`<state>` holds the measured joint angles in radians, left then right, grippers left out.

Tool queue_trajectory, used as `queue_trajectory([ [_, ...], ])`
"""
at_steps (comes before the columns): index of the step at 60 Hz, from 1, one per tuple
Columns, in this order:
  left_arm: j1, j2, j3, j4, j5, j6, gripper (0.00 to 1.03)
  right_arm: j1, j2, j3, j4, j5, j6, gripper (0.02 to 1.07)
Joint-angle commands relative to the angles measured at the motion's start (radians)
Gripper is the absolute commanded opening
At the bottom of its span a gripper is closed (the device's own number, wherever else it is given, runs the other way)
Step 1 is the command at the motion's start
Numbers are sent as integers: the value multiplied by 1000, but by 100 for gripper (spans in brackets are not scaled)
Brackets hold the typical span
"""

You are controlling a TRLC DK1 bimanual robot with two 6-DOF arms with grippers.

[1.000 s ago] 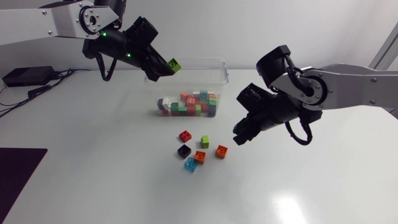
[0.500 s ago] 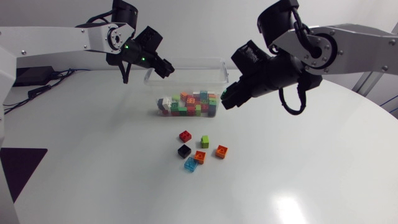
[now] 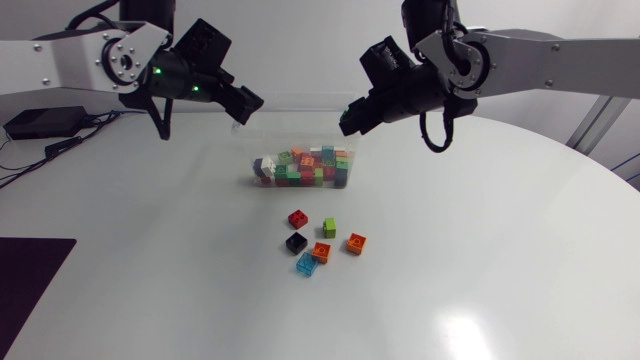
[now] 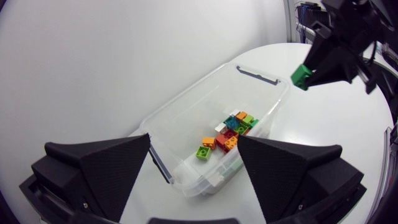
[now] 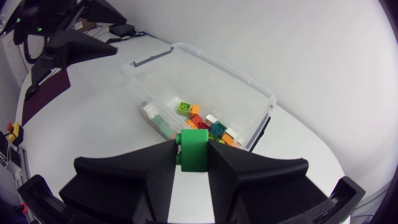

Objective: Place the duplo bricks in the container

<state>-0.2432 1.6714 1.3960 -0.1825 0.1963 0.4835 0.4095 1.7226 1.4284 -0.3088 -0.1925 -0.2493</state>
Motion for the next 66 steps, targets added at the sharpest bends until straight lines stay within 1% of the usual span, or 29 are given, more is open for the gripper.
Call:
queue_trajectory([
  [1, -10, -91, -100, 5, -8, 40, 99, -14, 66, 53, 25, -18, 28, 29],
  [10, -36, -190, -210, 2, -6, 75, 99, -20, 124, 112, 63, -21, 31, 29],
  [16, -74, -237, -299, -6, -1, 119, 99, -21, 155, 145, 85, -21, 33, 29],
  [25, -113, -263, -405, -21, 12, 184, 99, -23, 207, 205, 99, -21, 35, 30],
  [36, -165, -256, -508, -23, 32, 267, 99, -26, 292, 279, 142, 5, 31, 34],
  [40, -194, -245, -534, -23, 32, 299, 99, -31, 336, 325, 145, 7, 31, 46],
  [42, -203, -236, -543, -23, 32, 314, 99, -34, 348, 343, 143, 8, 30, 55],
  [44, -214, -225, -551, -23, 32, 328, 99, -34, 356, 359, 142, 13, 28, 67],
  [45, -220, -219, -554, -25, 32, 342, 99, -34, 356, 362, 142, 16, 27, 76],
  [47, -226, -208, -557, -25, 32, 357, 99, -35, 351, 365, 137, 19, 25, 88],
  [49, -229, -199, -560, -25, 32, 369, 99, -35, 335, 357, 134, 21, 25, 93],
  [51, -237, -190, -563, -26, 34, 383, 99, -38, 310, 340, 134, 21, 24, 95],
  [58, -248, -147, -558, -43, 52, 448, 99, -57, 196, 251, 135, 7, 8, 95],
  [66, -249, -93, -534, -52, 72, 529, 99, -89, 52, 118, 117, -61, -5, 95],
])
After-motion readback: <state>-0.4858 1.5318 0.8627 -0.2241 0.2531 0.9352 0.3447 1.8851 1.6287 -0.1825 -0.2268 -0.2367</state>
